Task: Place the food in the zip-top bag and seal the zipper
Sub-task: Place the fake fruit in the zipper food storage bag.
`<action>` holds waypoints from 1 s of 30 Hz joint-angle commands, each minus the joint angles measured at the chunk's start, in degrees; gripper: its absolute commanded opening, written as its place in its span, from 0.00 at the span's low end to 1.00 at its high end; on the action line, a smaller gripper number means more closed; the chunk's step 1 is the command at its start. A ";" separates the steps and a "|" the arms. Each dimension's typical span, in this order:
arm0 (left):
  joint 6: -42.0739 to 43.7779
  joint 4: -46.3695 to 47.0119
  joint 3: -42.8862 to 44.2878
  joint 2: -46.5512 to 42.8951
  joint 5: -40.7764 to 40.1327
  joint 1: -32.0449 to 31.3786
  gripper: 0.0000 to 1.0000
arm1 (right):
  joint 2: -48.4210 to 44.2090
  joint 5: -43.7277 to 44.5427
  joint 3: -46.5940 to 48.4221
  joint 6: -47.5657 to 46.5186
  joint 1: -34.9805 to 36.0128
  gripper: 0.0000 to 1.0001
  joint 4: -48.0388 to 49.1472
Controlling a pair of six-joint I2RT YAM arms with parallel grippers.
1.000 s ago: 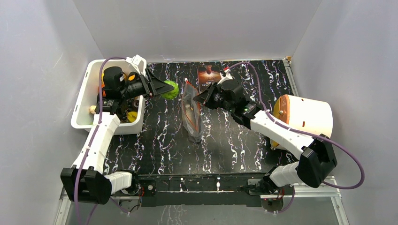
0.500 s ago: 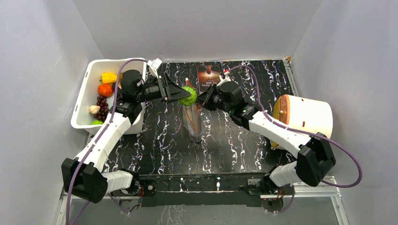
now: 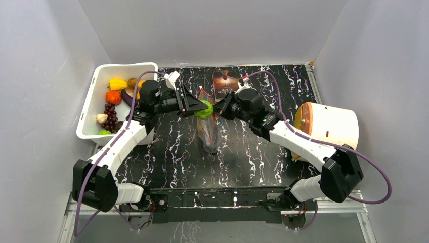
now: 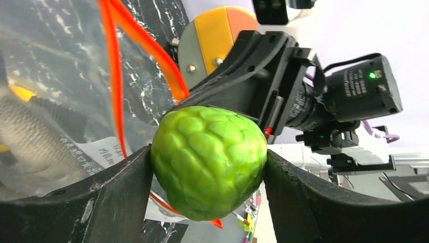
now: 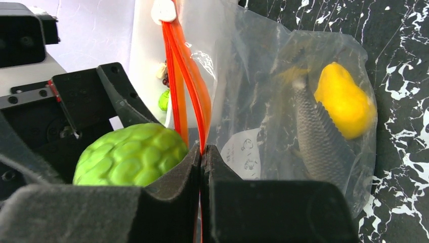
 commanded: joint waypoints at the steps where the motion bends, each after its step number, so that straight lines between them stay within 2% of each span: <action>1: 6.75 -10.12 3.66 -0.74 -5.79 -0.51 0.56 | -4.86 0.01 -0.68 0.20 -0.17 0.00 5.35; 4: 10.26 -17.91 6.18 -0.36 -10.72 -0.56 0.56 | -5.74 -0.07 -0.57 -0.88 -0.17 0.00 3.97; 10: 14.28 -24.88 9.06 0.69 -16.56 -0.60 0.56 | -6.40 -1.72 -0.42 -1.88 -0.12 0.00 3.10; 19: 15.95 -27.29 10.63 2.20 -18.39 -0.61 0.57 | -7.44 -2.77 -0.79 -1.50 -0.16 0.00 3.77; 27: 12.03 -23.46 11.95 0.93 -15.23 -1.39 0.57 | -6.20 -1.30 0.41 -2.23 -0.17 0.00 2.40; 30: 12.31 -24.38 13.09 1.25 -14.55 -1.61 0.61 | -5.56 -0.93 0.75 -2.23 -0.17 0.00 2.61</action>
